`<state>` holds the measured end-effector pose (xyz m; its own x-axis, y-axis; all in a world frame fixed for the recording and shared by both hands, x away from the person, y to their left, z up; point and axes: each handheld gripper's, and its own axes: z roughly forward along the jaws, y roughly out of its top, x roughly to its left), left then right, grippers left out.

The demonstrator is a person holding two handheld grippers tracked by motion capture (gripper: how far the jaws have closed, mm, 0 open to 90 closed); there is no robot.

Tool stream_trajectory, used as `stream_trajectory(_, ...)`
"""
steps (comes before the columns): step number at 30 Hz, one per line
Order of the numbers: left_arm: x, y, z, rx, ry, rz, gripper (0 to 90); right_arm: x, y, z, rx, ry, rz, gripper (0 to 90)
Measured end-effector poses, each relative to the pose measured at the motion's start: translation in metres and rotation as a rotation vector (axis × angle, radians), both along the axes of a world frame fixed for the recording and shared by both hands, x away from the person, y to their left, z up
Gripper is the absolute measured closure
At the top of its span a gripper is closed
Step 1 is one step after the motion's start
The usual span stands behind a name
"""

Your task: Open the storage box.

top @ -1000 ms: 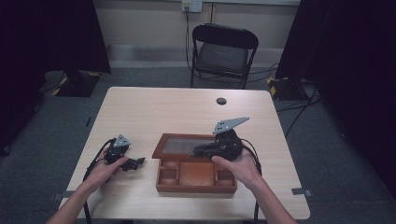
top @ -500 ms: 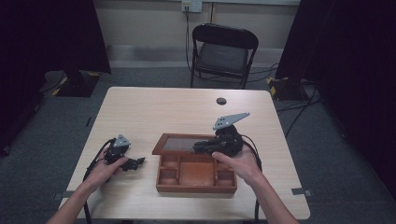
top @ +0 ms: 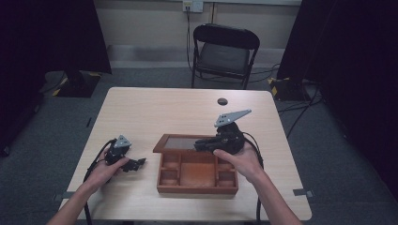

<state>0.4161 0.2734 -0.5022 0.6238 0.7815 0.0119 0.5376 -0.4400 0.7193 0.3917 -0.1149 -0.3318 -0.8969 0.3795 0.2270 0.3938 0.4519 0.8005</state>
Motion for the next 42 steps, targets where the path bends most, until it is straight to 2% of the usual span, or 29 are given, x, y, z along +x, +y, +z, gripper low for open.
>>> stream_trajectory(8,0.0,0.0,0.0,-0.002,-0.001,-0.001,4.7,0.004,0.001,0.005,-0.01,-0.006,0.001,82.1)
stream_trajectory(42,0.0,0.0,0.0,-0.002,-0.001,-0.001,4.7,0.019,0.0,0.018,0.0,0.004,-0.012,82.5)
